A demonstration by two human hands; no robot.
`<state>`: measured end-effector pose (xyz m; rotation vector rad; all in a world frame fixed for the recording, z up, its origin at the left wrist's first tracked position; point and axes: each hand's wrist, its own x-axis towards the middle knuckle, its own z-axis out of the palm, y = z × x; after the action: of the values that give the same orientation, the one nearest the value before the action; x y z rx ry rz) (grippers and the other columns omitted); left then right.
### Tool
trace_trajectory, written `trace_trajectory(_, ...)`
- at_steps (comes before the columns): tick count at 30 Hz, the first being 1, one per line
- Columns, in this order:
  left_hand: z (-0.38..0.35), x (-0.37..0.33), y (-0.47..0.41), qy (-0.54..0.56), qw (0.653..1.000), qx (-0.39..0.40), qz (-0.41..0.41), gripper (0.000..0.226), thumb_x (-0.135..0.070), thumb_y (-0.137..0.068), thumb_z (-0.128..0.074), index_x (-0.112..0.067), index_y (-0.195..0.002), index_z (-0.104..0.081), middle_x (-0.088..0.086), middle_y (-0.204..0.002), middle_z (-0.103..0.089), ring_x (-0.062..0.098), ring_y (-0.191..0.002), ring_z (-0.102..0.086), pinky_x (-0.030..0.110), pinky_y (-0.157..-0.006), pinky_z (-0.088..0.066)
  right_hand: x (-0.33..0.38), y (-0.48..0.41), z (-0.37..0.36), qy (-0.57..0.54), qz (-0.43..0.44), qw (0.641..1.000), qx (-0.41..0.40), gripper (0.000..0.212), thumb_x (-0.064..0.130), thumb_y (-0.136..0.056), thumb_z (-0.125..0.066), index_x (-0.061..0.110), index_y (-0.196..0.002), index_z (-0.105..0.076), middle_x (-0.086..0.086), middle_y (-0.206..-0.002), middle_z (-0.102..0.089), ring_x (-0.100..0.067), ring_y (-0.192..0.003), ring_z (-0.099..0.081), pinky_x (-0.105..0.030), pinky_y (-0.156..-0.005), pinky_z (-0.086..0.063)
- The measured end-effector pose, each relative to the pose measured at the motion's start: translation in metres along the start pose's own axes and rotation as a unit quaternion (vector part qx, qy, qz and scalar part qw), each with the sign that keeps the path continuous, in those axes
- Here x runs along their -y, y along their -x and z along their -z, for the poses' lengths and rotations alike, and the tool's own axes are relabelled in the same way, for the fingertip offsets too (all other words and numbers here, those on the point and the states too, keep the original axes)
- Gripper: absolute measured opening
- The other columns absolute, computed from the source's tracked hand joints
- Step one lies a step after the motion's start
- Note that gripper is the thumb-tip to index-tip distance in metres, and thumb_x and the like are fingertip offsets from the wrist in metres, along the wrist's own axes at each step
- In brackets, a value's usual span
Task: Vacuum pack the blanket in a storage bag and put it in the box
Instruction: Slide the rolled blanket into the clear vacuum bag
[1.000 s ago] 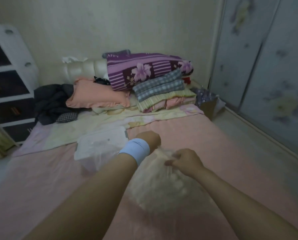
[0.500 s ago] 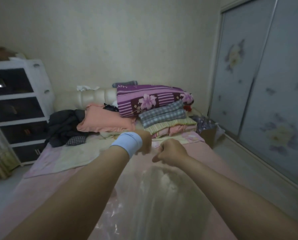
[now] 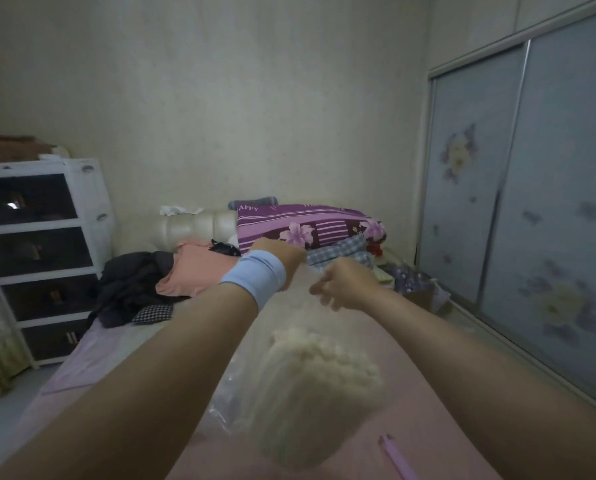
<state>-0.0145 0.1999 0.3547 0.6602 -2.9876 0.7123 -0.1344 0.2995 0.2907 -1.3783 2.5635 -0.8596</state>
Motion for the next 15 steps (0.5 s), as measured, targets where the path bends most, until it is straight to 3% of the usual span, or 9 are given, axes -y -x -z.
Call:
trace_trajectory(4, 0.001, -0.004, 0.002, 0.075, 0.997, -0.001, 0.012, 0.025, -0.013, -0.093, -0.051, -0.023, -0.111, -0.065, -0.002, -0.111, -0.068, 0.024, -0.101, -0.064, 0.038, -0.086, -0.053, 0.018, -0.002, 0.016, 0.147, 0.057, 0.987, -0.026, 0.019, 0.038, -0.089, -0.074, 0.021, -0.093, -0.079, 0.002, -0.083, -0.077, -0.013, -0.069, -0.069, -0.035, -0.074, -0.060)
trace_trajectory(9, 0.000, 0.007, 0.002, 0.106, 0.994, 0.025, 0.013, 0.023, -0.021, -0.095, -0.050, -0.023, -0.105, -0.070, -0.005, -0.103, -0.071, 0.018, -0.090, -0.065, 0.031, -0.081, -0.053, 0.018, -0.003, 0.005, 0.187, 0.109, 0.976, -0.034, 0.022, 0.041, -0.090, -0.070, 0.026, -0.105, -0.075, 0.000, -0.104, -0.074, -0.021, -0.101, -0.068, -0.034, -0.078, -0.051)
trace_trajectory(11, -0.005, 0.008, 0.002, 0.128, 0.991, 0.028, 0.013, 0.022, -0.027, -0.094, -0.053, -0.022, -0.109, -0.068, -0.002, -0.107, -0.069, 0.019, -0.090, -0.063, 0.030, -0.079, -0.050, 0.022, -0.007, 0.004, 0.175, 0.130, 0.975, -0.042, 0.015, 0.037, -0.089, -0.071, 0.031, -0.103, -0.075, 0.004, -0.100, -0.074, -0.020, -0.098, -0.068, -0.037, -0.082, -0.055)
trace_trajectory(13, -0.013, 0.021, 0.002, 0.134, 0.989, 0.053, 0.019, 0.039, -0.038, -0.089, -0.065, -0.025, -0.126, -0.060, -0.002, -0.123, -0.063, 0.021, -0.107, -0.061, 0.030, -0.088, -0.047, 0.020, -0.011, 0.004, 0.168, 0.124, 0.977, -0.037, 0.008, 0.031, -0.088, -0.071, 0.031, -0.095, -0.077, 0.007, -0.093, -0.075, -0.016, -0.091, -0.070, -0.040, -0.083, -0.058)
trace_trajectory(15, -0.020, 0.044, 0.011, 0.052, 0.988, 0.143, 0.037, 0.061, -0.048, -0.075, -0.077, -0.029, -0.129, -0.054, -0.005, -0.129, -0.059, 0.023, -0.113, -0.059, 0.034, -0.097, -0.046, 0.013, -0.014, 0.008, 0.164, 0.090, 0.982, -0.019, 0.008, 0.030, -0.089, -0.071, 0.029, -0.092, -0.078, 0.008, -0.093, -0.076, -0.013, -0.089, -0.070, -0.040, -0.083, -0.058)
